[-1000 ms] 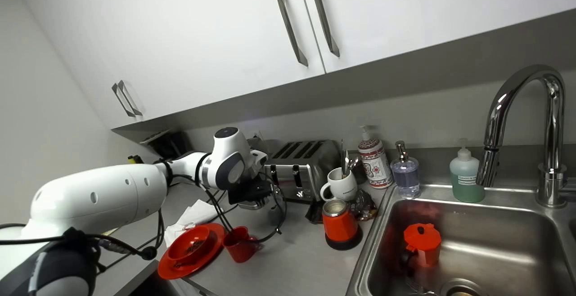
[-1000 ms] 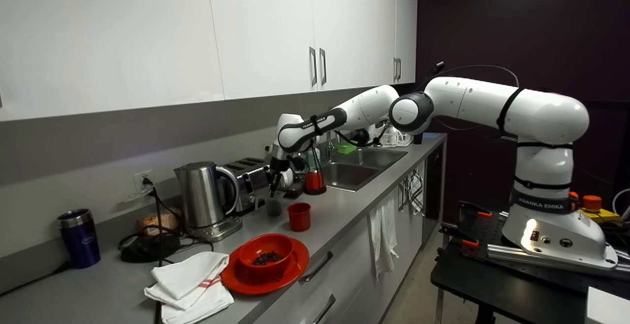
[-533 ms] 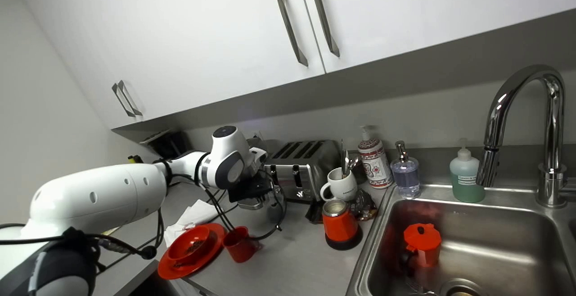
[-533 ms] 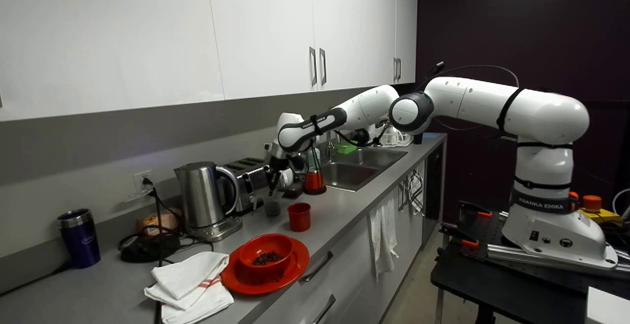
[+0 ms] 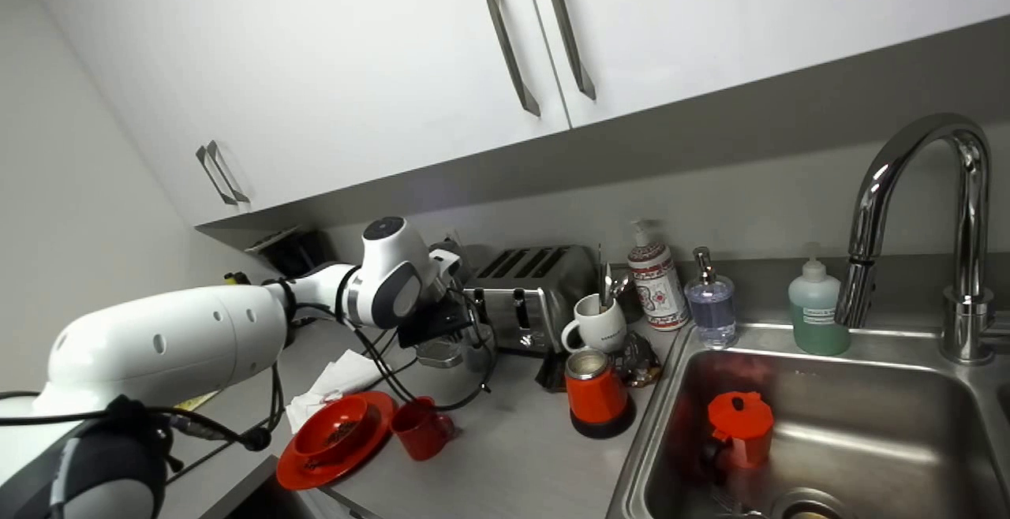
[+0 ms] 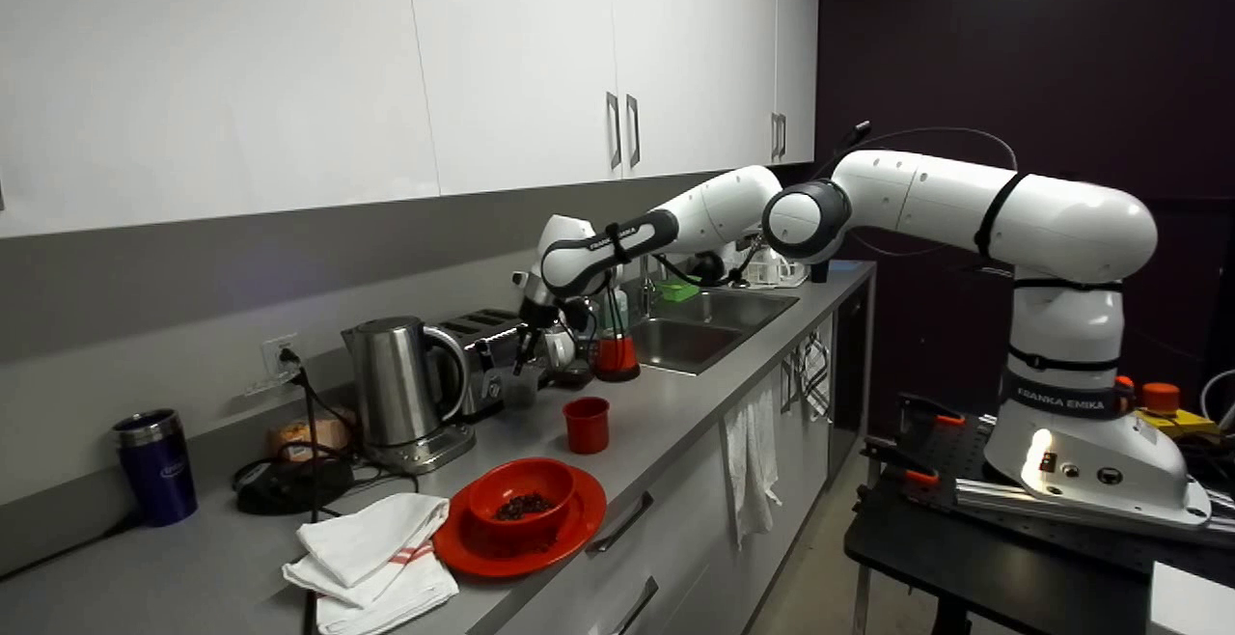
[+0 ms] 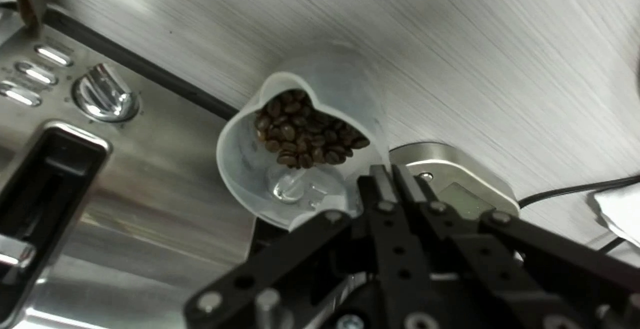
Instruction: Pick up the jar and pour some of its contents in the bowl
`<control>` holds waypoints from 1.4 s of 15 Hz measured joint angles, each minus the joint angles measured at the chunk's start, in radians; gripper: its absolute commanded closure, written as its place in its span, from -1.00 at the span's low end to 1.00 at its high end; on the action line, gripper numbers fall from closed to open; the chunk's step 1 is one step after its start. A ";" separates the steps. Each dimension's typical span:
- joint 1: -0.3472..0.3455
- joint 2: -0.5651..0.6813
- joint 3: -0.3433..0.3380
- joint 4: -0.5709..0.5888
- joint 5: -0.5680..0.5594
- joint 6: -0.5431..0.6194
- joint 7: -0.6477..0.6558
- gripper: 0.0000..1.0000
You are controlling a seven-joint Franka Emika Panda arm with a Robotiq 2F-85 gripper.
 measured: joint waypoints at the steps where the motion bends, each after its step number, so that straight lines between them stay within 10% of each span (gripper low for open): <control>1: 0.002 -0.001 0.001 0.000 0.000 0.003 0.000 0.92; 21: 0.069 -0.107 0.010 -0.045 -0.018 -0.006 0.000 0.93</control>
